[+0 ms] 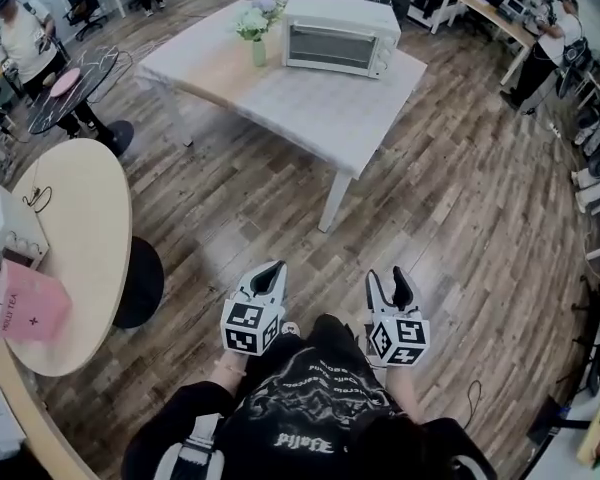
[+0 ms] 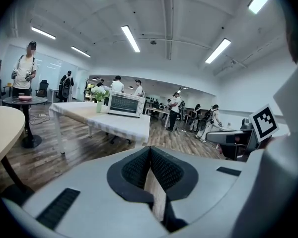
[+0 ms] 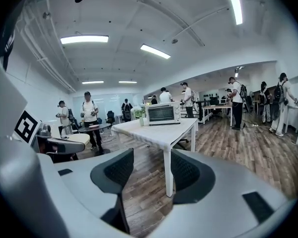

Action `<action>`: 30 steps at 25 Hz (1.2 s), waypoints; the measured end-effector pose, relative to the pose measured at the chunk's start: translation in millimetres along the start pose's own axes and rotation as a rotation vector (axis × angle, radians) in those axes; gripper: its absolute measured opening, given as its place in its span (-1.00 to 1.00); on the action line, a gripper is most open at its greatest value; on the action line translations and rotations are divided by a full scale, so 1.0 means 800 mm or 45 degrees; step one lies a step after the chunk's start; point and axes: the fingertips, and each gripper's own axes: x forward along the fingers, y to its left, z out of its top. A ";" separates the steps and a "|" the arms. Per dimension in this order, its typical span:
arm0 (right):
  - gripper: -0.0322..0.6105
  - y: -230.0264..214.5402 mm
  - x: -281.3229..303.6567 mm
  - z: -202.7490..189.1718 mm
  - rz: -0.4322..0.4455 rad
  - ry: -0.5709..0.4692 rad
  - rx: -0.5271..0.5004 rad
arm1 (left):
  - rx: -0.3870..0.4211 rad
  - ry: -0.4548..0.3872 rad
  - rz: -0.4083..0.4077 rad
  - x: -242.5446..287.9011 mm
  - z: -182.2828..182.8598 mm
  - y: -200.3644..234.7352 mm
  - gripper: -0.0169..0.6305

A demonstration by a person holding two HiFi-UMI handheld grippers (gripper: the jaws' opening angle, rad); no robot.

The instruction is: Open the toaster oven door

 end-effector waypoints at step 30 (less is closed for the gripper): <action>-0.24 -0.236 0.290 0.132 0.165 0.020 0.005 | -0.020 -0.019 0.112 0.341 0.149 -0.014 -0.89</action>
